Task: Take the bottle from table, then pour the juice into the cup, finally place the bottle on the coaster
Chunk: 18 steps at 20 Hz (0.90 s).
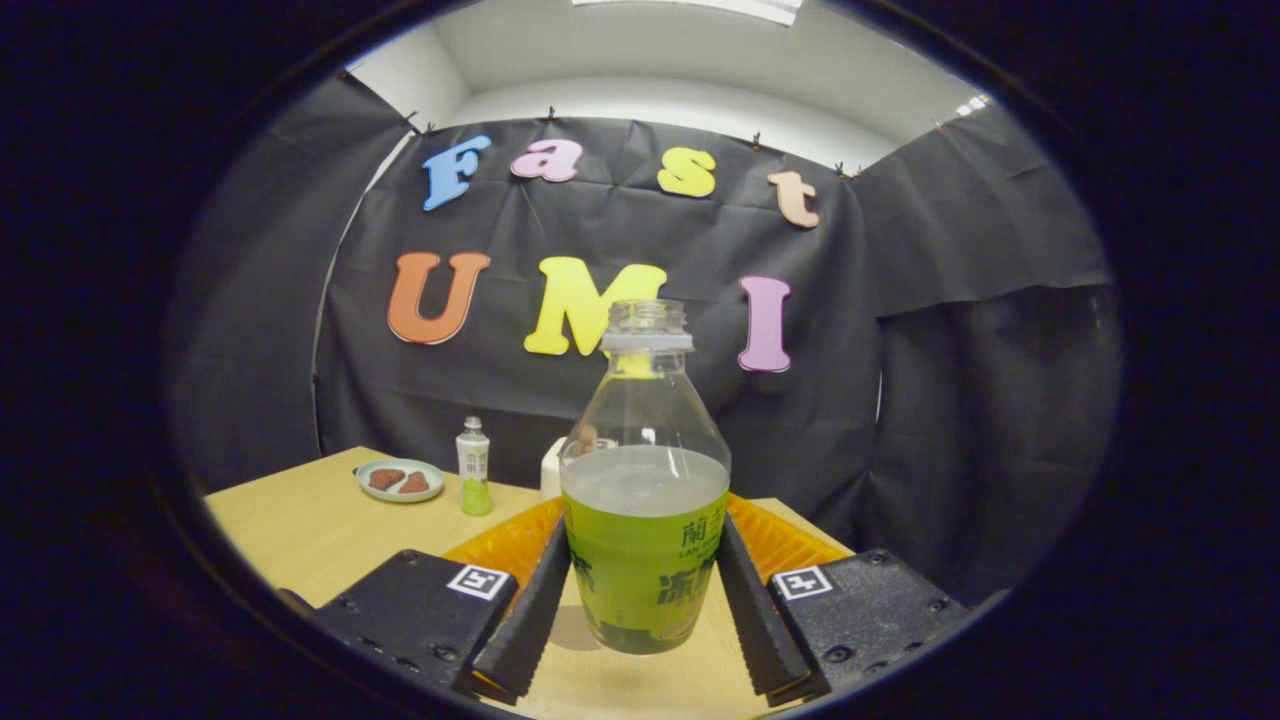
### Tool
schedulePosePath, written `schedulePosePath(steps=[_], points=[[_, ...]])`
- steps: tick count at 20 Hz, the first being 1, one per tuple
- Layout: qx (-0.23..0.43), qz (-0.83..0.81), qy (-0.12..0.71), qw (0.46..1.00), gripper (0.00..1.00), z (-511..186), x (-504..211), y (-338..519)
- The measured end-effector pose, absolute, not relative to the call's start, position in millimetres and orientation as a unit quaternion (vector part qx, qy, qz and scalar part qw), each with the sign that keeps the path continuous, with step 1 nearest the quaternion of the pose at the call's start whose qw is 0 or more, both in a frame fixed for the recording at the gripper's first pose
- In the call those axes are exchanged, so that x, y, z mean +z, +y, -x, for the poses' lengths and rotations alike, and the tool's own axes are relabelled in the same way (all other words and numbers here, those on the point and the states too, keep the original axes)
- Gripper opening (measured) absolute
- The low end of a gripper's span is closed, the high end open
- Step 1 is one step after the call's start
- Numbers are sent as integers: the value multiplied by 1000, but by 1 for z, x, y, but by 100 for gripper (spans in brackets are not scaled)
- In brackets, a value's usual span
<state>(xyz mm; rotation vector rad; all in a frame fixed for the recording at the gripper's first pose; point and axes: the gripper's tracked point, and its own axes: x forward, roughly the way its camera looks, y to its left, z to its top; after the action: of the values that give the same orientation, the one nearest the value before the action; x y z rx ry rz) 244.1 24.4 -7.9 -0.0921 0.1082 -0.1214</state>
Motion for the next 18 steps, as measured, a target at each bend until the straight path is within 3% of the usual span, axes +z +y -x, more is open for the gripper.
schedulePosePath(steps=[8,18], points=[[-26,-20,30,999,81,-297,-32,37],[7,-26,100,995,82,-367,-137,38]])
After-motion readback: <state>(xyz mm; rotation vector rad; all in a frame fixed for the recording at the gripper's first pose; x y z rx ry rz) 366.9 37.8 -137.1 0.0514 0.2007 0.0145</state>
